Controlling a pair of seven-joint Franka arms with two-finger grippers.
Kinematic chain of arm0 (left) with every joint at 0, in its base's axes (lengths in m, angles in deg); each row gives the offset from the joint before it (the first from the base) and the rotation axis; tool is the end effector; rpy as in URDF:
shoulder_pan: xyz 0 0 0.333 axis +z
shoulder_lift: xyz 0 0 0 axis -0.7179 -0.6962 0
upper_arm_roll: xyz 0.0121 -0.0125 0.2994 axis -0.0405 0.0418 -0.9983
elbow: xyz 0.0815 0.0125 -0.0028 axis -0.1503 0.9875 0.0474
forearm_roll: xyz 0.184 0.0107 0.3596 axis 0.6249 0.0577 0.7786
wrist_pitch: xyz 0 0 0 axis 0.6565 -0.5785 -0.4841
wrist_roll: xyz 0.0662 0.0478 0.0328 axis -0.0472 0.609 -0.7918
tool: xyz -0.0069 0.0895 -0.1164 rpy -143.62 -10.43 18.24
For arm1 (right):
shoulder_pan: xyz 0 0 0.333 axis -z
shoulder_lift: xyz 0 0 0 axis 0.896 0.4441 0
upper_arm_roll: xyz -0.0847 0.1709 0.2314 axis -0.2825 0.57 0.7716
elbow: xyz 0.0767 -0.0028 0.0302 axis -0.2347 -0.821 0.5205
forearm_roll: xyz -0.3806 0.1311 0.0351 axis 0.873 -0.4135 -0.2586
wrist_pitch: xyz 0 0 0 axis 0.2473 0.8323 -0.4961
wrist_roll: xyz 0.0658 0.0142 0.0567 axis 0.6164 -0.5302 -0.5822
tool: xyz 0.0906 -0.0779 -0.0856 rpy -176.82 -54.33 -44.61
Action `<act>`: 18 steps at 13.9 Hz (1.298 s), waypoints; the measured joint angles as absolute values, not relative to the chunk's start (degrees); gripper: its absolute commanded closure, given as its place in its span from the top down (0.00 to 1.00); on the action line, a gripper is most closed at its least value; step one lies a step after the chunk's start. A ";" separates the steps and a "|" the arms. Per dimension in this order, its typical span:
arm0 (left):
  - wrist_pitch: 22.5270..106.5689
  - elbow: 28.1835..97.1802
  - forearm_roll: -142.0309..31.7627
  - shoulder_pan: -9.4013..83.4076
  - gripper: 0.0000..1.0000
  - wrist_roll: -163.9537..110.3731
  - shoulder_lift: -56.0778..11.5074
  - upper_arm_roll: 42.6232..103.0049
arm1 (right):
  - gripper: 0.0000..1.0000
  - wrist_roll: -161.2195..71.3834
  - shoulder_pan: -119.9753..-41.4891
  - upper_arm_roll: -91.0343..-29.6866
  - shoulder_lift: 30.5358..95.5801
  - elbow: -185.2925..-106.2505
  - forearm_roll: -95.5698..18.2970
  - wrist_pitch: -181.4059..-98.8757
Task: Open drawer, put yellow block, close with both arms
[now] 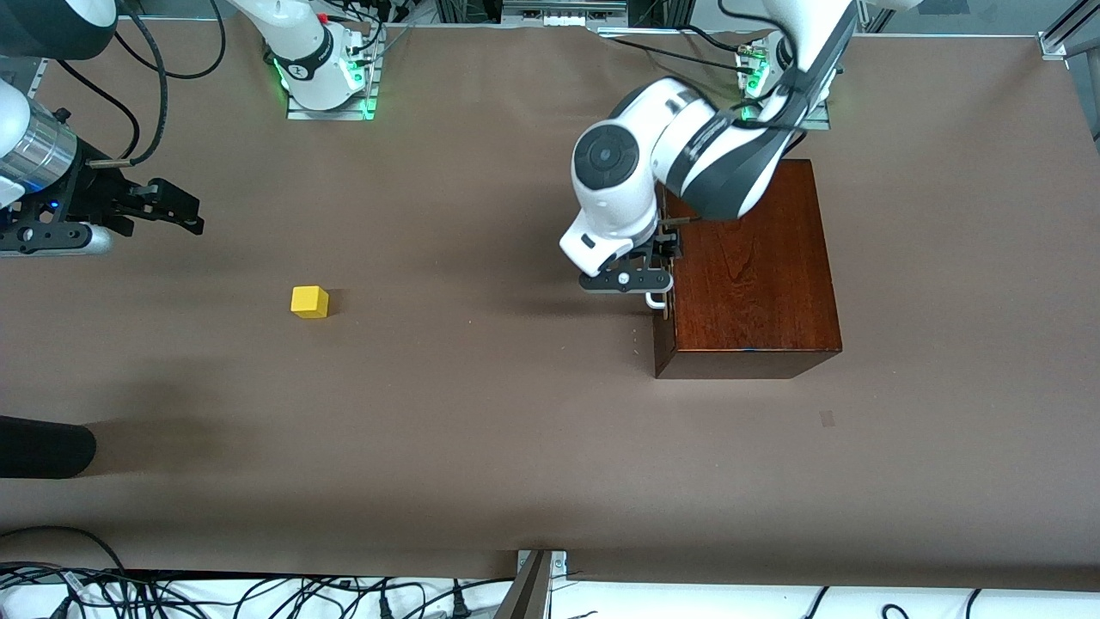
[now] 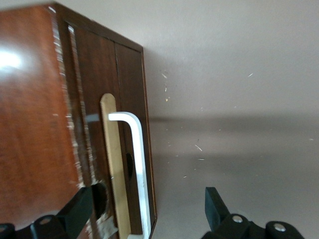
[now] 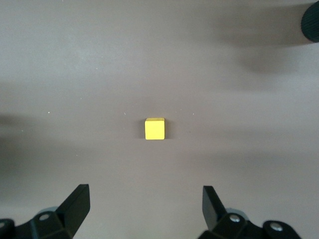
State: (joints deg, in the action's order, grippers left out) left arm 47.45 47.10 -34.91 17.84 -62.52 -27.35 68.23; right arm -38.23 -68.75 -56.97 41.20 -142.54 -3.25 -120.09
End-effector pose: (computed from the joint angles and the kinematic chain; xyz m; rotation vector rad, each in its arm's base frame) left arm 0.5259 -0.4105 0.3020 -2.9247 0.0454 0.2025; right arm 0.5761 0.0347 0.5127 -3.1165 -0.0336 0.0537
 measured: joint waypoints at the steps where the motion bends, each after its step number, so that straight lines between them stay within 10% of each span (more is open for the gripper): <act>1: 47.46 47.11 -34.91 17.78 1.00 -62.52 -28.18 68.21 | 1.00 -38.23 -68.75 -56.97 41.18 -142.54 -2.96 -120.10; 18: 53.20 54.55 -30.03 14.80 1.00 -66.18 -30.62 68.20 | 1.00 -38.23 -68.73 -56.97 40.52 -142.54 -2.83 -121.27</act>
State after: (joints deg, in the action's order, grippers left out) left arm 53.20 54.55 -30.03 14.80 -66.18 -30.62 68.20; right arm -38.23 -68.73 -56.97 40.52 -142.54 -2.83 -121.27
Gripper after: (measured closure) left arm 0.000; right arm 0.000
